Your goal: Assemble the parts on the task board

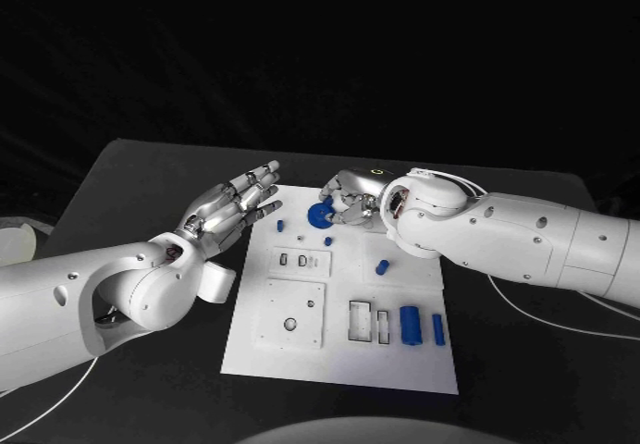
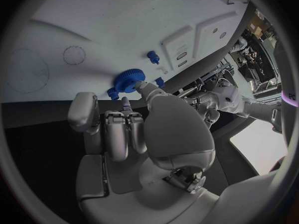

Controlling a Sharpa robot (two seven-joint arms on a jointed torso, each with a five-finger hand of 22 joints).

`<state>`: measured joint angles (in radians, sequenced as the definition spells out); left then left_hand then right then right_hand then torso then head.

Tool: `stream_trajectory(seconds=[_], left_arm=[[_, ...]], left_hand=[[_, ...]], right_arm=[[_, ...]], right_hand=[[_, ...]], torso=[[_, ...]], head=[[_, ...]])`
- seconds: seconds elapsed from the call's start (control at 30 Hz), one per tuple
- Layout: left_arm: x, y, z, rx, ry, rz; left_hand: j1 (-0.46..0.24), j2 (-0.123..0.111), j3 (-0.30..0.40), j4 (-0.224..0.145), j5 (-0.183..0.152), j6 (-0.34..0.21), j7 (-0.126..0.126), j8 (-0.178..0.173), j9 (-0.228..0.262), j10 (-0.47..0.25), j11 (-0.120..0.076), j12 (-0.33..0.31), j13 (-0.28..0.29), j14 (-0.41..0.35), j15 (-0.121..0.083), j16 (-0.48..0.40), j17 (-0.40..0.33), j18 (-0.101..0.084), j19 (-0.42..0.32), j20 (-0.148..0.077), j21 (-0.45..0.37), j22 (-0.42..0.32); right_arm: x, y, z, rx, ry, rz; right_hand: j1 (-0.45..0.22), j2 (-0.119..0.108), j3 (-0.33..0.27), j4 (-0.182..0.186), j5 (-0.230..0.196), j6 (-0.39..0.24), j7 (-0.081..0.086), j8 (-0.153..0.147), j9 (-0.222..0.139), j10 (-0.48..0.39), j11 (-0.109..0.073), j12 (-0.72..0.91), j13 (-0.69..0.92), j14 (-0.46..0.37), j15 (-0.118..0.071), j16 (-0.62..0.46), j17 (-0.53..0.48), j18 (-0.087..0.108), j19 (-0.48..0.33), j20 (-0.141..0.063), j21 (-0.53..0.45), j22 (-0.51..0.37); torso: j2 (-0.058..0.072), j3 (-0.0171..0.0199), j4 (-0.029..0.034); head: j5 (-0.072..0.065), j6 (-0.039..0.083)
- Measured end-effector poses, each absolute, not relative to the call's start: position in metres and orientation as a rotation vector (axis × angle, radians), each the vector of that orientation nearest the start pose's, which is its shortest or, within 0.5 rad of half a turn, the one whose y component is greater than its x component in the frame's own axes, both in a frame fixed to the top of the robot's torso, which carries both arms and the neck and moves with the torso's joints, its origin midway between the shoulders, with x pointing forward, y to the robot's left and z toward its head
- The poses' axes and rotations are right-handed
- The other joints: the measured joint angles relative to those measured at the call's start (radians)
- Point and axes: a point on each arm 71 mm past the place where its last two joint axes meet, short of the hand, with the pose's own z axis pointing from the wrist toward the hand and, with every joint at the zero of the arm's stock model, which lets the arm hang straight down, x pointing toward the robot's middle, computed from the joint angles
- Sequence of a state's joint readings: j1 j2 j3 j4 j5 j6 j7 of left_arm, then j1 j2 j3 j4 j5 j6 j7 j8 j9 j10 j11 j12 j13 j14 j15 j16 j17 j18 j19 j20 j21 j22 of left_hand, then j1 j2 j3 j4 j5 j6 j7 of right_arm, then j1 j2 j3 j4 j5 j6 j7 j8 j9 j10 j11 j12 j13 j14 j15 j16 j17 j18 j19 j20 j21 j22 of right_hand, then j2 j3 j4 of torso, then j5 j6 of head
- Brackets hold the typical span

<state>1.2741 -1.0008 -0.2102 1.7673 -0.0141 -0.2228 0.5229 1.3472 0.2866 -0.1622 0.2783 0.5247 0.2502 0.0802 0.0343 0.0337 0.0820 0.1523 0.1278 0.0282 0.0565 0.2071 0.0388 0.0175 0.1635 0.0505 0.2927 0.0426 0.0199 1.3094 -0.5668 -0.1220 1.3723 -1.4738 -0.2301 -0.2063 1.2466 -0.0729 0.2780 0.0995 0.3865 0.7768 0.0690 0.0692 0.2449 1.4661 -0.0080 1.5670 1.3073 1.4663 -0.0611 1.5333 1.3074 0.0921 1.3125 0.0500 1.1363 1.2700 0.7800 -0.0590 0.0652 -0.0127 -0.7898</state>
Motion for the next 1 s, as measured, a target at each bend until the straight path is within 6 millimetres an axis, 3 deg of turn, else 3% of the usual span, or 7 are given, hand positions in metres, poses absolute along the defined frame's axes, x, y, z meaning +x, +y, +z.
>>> stream_trajectory(seconds=[0.27, 0.6, 0.8, 1.0], left_arm=[[0.426, 0.213, -0.179, -1.006, 1.495, -1.713], [0.426, 0.214, -0.179, -1.008, 1.496, -1.712], [0.426, 0.213, -0.18, -1.009, 1.498, -1.713], [0.426, 0.212, -0.181, -1.011, 1.502, -1.714]], left_hand=[[0.0, 0.0, 0.0, 0.0, 0.001, 0.0, 0.0, 0.0, 0.0, 0.0, 0.0, 0.0, 0.0, 0.0, 0.0, 0.0, 0.0, 0.0, 0.0, 0.0, 0.0, 0.0], [0.0, 0.0, 0.0, 0.0, 0.004, 0.0, 0.0, 0.0, 0.0, 0.0, 0.0, 0.0, 0.0, 0.004, 0.004, 0.0, 0.0, 0.0, 0.001, 0.001, 0.0, 0.0], [0.0, 0.0, 0.003, 0.003, 0.004, 0.0, 0.0, 0.0, 0.0, 0.004, 0.004, 0.0, 0.001, 0.004, 0.004, 0.0, 0.0, 0.0, 0.004, 0.004, 0.0, 0.001], [0.002, -0.002, 0.003, 0.003, 0.004, 0.0, 0.0, 0.0, 0.0, 0.004, 0.004, 0.004, 0.001, 0.007, 0.007, 0.004, 0.001, 0.0, 0.004, 0.004, 0.0, 0.001]], right_arm=[[0.512, -0.125, -0.159, -0.272, 1.66, 0.609], [0.499, -0.186, -0.126, -0.21, 1.591, 0.573], [0.489, -0.221, -0.136, -0.177, 1.622, 0.526], [0.484, -0.246, -0.156, -0.162, 1.653, 0.483]], right_hand=[[0.0, 0.0, -0.006, 0.0, -0.037, 0.044, 0.007, 0.015, -0.004, 0.0, 0.0, 0.0, 0.001, 0.0, -0.007, -0.001, 0.0, 0.0, 0.009, -0.009, 0.004, 0.013], [0.0, 0.0, -0.02, 0.014, -0.114, 0.07, 0.006, 0.016, -0.014, 0.0, 0.0, 0.0, 0.001, 0.0, -0.007, 0.004, 0.0, 0.0, 0.02, -0.005, 0.016, 0.027], [0.0, 0.0, -0.049, 0.029, -0.19, 0.078, -0.002, 0.01, -0.033, 0.001, -0.014, -0.036, 0.001, 0.0, -0.018, -0.147, 0.001, 0.0, 0.033, -0.018, 0.006, 0.028], [-0.004, 0.004, -0.084, 0.05, -0.23, 0.083, -0.007, 0.006, -0.05, 0.0, -0.022, -0.098, 0.001, 0.0, -0.025, -0.298, -0.026, 0.0, 0.05, -0.027, -0.011, 0.025]], torso=[[0.0, -0.0001, -0.0006], [-0.003, -0.0014, -0.0031], [-0.004, -0.0002, -0.0032], [-0.004, 0.0005, -0.0029]], head=[[0.005, 0.007], [0.007, 0.004], [0.01, 0.01], [0.011, 0.012]])
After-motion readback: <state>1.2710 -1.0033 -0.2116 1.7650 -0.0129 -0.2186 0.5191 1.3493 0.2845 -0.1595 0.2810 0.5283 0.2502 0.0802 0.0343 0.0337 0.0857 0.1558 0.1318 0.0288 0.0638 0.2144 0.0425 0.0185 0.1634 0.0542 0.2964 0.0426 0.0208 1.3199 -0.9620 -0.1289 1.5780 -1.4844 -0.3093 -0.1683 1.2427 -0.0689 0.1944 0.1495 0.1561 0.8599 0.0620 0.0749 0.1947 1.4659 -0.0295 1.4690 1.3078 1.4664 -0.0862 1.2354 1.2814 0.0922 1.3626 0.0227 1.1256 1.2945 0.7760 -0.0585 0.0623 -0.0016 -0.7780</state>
